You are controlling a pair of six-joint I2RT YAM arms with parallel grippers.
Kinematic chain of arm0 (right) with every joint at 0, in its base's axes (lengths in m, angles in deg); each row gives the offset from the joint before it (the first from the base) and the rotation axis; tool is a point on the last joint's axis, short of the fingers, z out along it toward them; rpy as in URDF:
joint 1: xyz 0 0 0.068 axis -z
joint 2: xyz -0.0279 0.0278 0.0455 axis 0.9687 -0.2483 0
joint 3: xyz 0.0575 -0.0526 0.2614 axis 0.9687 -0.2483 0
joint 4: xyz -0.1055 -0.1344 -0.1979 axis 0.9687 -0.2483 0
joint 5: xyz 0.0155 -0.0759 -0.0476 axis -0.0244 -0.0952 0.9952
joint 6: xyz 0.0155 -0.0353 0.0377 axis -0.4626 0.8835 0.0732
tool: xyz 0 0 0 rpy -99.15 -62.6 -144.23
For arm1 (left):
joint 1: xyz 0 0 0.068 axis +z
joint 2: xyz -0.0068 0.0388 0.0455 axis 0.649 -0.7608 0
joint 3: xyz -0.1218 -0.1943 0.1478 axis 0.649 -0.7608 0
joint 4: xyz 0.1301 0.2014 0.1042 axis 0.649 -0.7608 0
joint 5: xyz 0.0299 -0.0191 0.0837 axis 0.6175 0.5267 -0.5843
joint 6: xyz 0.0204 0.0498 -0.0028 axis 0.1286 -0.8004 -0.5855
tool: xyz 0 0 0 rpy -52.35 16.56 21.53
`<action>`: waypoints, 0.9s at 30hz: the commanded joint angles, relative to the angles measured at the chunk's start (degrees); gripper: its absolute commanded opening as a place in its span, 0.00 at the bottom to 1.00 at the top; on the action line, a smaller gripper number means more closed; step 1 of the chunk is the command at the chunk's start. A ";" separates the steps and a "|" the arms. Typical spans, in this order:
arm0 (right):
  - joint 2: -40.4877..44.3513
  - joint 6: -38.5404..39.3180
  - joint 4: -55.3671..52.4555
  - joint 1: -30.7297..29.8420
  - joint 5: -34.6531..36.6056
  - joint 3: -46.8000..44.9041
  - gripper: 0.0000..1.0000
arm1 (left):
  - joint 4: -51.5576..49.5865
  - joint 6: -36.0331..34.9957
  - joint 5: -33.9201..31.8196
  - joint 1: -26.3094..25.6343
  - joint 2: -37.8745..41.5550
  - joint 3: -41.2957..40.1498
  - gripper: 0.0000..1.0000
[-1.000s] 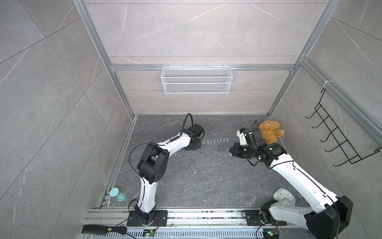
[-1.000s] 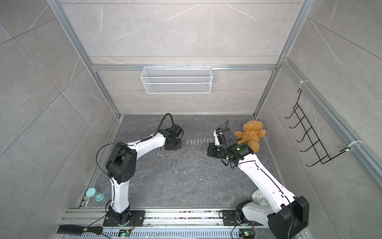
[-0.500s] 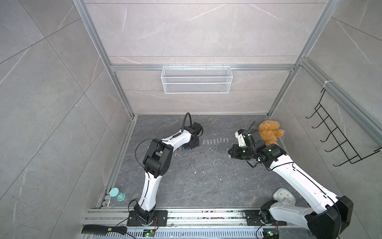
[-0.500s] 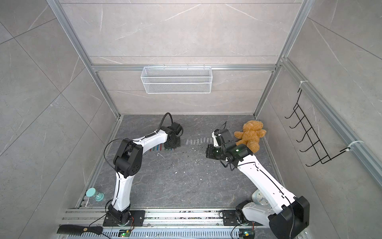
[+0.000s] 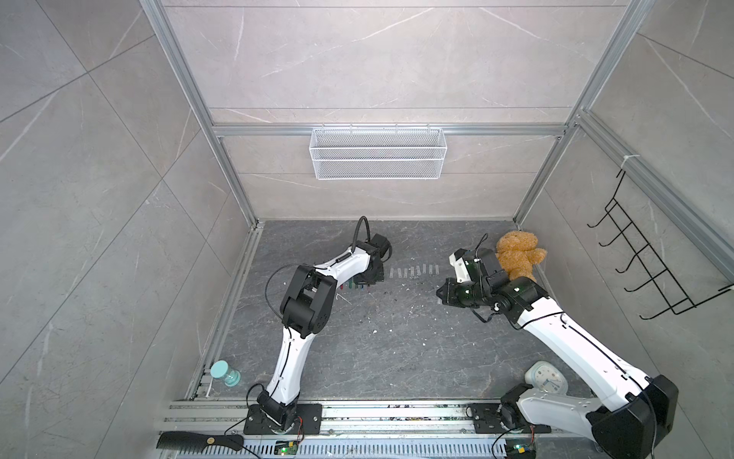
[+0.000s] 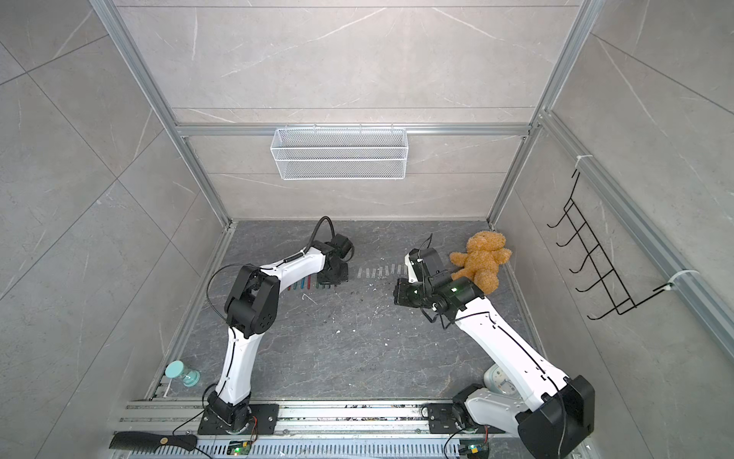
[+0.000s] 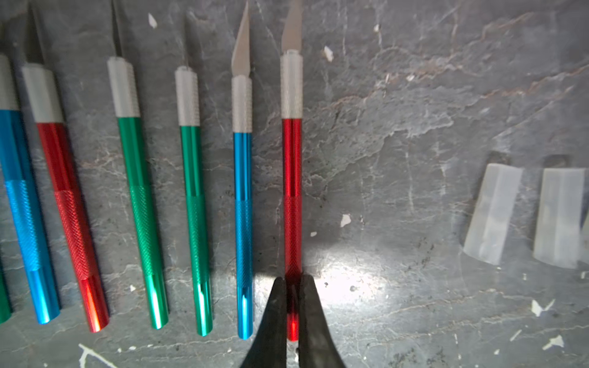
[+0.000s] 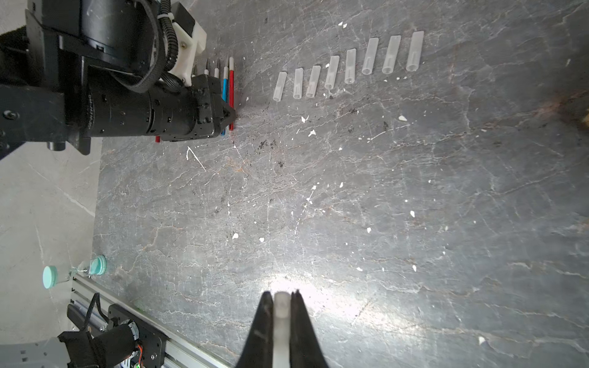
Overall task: Remove protective caps from carving knives
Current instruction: Place the carving knife at the center of the board.
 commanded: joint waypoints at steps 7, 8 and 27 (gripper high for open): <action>-0.81 -0.27 0.15 -0.70 0.01 -0.27 0.00 | -3.95 -0.83 -0.20 0.37 -2.53 2.87 0.00; -0.81 -0.26 0.27 -0.72 -0.02 -0.23 0.00 | -4.07 -0.81 -0.21 0.33 -2.53 2.79 0.00; -1.34 -0.60 0.54 -1.43 -0.08 -0.25 0.00 | -5.95 -0.81 -0.11 0.33 -2.27 3.10 0.07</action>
